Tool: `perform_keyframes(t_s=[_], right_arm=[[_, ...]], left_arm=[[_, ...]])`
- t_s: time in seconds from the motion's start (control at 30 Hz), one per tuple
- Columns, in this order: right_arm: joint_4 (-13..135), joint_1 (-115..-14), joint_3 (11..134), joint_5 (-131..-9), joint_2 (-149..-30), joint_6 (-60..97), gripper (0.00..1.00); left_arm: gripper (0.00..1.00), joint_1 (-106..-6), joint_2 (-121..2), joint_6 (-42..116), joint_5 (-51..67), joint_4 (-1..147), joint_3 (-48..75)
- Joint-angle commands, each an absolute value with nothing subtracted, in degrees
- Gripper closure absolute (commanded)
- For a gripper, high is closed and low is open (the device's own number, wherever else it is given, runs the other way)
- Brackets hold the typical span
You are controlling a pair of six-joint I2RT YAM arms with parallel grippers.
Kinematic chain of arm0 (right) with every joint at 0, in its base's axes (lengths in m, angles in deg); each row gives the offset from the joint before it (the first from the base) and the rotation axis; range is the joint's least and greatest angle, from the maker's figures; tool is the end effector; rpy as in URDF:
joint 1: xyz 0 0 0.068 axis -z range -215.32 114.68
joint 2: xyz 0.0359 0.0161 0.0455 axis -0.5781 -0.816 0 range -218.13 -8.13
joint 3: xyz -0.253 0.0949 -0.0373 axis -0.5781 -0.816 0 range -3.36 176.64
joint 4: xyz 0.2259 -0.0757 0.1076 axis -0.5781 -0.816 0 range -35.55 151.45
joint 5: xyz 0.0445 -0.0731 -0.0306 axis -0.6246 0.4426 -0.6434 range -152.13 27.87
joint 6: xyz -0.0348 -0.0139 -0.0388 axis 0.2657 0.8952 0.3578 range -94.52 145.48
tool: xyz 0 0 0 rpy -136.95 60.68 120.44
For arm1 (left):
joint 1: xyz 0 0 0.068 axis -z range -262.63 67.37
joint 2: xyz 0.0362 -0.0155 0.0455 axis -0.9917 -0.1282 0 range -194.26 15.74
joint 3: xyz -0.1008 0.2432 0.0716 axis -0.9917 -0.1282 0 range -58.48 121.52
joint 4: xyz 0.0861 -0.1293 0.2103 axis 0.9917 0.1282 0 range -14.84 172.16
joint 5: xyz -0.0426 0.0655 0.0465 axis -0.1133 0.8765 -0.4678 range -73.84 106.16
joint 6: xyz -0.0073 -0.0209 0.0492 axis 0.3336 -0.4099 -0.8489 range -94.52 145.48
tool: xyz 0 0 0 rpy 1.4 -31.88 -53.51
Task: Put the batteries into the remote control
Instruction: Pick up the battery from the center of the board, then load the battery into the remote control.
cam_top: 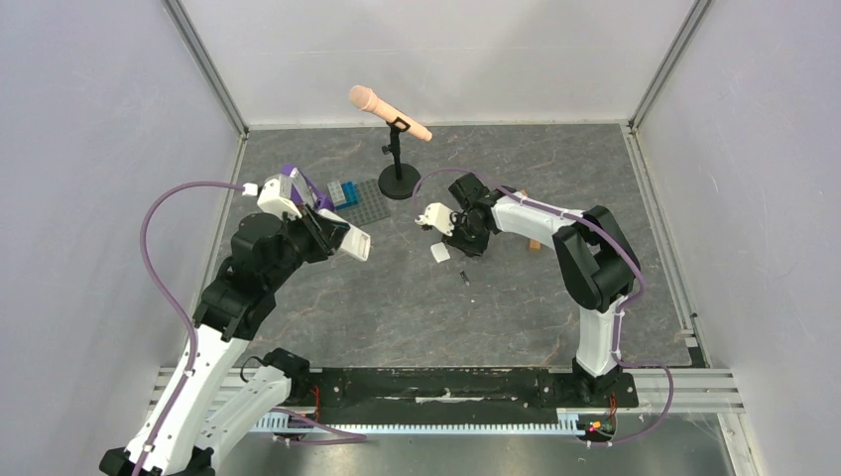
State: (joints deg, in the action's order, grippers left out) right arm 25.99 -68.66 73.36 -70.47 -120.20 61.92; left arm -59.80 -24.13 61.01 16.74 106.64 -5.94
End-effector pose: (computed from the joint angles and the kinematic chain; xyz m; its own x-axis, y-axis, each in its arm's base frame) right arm 0.3226 0.2184 0.1622 -0.2879 -0.8930 -0.3458 -0.9382 0.3355 -0.0853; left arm 0.1357 -0.0567 0.3595 -0.4623 -0.4358 -0.7723 0.1359 0.8258 -0.5473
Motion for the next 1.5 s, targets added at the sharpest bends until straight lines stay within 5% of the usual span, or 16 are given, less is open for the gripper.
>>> perform_keyframes(t_s=[0.0,0.3,0.8,1.17,1.47], right_arm=[[24.32,-66.51,71.77,-65.04,-122.02,63.17,0.81],[36.35,-66.55,72.34,-71.13,-111.6,51.16,0.86],[86.13,-71.98,43.05,-72.35,-73.7,-16.32,0.9],[87.98,-81.13,47.15,-62.97,-70.88,-27.84,0.91],[86.11,-87.33,54.1,-60.46,-74.24,-26.21,0.91]], left_arm=[[0.98,-60.13,-23.2,61.68,18.09,105.57,-5.3],[0.98,-60.13,-21.04,65.02,16.43,100.59,-8.67],[0.98,-60.04,-19.45,94.3,8.4,50.99,-31.24],[0.98,-60.06,-21.58,108.61,10.16,31.41,-38.03],[0.98,-60.06,-19.94,108.71,10.5,31.01,-39.62]])
